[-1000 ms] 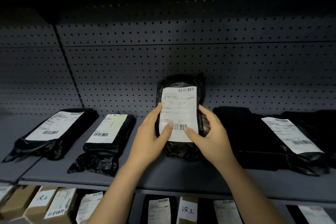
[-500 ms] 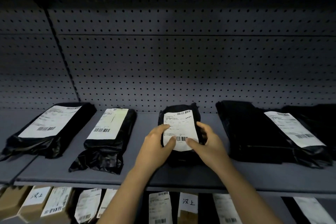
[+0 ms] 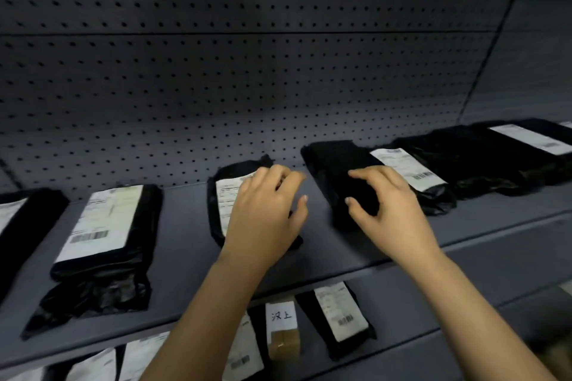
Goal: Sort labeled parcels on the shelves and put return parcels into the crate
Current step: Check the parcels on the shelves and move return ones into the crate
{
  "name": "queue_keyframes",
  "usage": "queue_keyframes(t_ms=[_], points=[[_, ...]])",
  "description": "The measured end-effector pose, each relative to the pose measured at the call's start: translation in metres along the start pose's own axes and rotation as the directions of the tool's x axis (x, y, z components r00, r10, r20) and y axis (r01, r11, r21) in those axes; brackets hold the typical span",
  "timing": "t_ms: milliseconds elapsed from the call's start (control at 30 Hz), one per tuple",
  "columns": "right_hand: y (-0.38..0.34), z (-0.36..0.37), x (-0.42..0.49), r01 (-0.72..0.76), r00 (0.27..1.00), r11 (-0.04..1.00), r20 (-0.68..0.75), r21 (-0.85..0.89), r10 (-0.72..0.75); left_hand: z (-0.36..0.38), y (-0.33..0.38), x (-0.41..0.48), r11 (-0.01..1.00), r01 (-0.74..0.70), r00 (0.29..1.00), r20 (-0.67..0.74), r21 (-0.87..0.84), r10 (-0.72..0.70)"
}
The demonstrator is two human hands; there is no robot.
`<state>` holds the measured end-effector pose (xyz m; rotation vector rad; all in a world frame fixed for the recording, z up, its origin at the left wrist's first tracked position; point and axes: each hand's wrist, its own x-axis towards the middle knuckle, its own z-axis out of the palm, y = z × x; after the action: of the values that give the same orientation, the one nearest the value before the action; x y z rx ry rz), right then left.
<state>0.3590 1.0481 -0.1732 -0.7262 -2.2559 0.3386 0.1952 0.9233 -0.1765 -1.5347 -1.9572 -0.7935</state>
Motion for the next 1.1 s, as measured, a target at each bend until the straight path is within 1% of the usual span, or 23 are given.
queue_keyframes(t_ms=[100, 233, 367, 500, 600, 667, 767, 867, 967, 1100], points=[[0.017, -0.019, -0.012, -0.053, 0.998, 0.998, -0.039, -0.037, 0.052, 0.012, 0.017, 0.007, 0.997, -0.067, 0.998, 0.011, -0.034, 0.068], [0.04, -0.035, -0.019, -0.098, 0.993, 0.994, -0.068, -0.049, 0.094, 0.024, 0.038, 0.014, 0.994, -0.092, 0.995, 0.037, -0.051, 0.094], [0.064, -0.039, -0.015, -0.113, 0.992, 0.993, -0.05, -0.031, 0.111, 0.037, 0.052, 0.021, 0.996, -0.068, 0.994, 0.077, -0.052, 0.072], [0.09, -0.037, -0.003, -0.105, 0.994, 0.994, 0.014, 0.014, 0.104, 0.051, 0.067, 0.029, 1.0, -0.017, 0.993, 0.12, -0.026, 0.02], [0.108, -0.033, 0.007, -0.07, 0.99, 0.997, 0.122, 0.02, 0.067, 0.061, 0.078, 0.035, 0.999, 0.043, 0.982, 0.185, 0.001, -0.042], [0.12, -0.03, 0.013, -0.03, 0.981, 0.999, 0.189, -0.03, 0.035, 0.067, 0.084, 0.037, 0.996, 0.084, 0.966, 0.242, 0.024, -0.088], [0.135, -0.028, 0.022, 0.045, 0.965, 0.992, 0.264, -0.12, -0.012, 0.076, 0.092, 0.038, 0.992, 0.12, 0.948, 0.293, 0.032, -0.124], [0.146, -0.026, 0.027, 0.108, 0.945, 0.988, 0.32, -0.111, -0.067, 0.085, 0.096, 0.034, 0.983, 0.178, 0.924, 0.338, 0.031, -0.178], [0.153, -0.021, 0.028, 0.181, 0.934, 0.982, 0.323, -0.049, -0.155, 0.092, 0.099, 0.026, 0.969, 0.248, 0.911, 0.343, -0.006, -0.231], [0.157, -0.014, 0.031, 0.222, 0.94, 0.975, 0.258, 0.027, -0.221, 0.091, 0.099, 0.021, 0.952, 0.301, 0.908, 0.321, -0.053, -0.269]])
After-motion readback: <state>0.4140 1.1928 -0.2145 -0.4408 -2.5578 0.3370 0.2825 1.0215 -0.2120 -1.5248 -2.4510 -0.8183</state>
